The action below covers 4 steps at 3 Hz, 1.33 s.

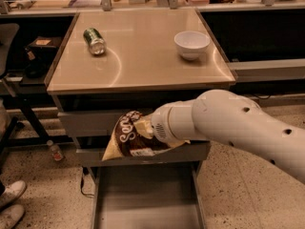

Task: Pick brown chip bag from bottom drawer and place on counter

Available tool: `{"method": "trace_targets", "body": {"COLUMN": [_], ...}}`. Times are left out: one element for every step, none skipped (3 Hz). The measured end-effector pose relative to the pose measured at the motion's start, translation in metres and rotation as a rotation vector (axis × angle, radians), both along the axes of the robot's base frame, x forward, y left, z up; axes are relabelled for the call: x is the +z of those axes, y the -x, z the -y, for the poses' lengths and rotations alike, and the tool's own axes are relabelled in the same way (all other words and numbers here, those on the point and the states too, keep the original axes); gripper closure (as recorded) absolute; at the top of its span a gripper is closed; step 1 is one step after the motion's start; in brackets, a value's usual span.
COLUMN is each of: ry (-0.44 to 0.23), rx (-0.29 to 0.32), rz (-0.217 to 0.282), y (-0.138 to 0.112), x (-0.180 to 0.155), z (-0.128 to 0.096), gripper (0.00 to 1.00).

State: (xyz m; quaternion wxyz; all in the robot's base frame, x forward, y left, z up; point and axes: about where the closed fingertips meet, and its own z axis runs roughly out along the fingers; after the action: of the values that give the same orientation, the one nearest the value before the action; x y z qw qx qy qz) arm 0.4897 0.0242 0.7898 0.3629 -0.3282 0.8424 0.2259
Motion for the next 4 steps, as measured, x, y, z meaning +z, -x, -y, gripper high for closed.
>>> {"method": "trace_targets", "body": {"ry": [-0.019,-0.039,-0.067,-0.068], "rx": [-0.016,-0.034,-0.052,-0.052], "rz": [0.085,0.157,0.223,0.227], "y": [-0.003,-0.005,-0.014,-0.015], "x": [0.051,0.102,0.144,0.146], "z": [0.002,0.004,0.003,0.002], "gripper": [1.0,1.0,1.0,1.0]}}
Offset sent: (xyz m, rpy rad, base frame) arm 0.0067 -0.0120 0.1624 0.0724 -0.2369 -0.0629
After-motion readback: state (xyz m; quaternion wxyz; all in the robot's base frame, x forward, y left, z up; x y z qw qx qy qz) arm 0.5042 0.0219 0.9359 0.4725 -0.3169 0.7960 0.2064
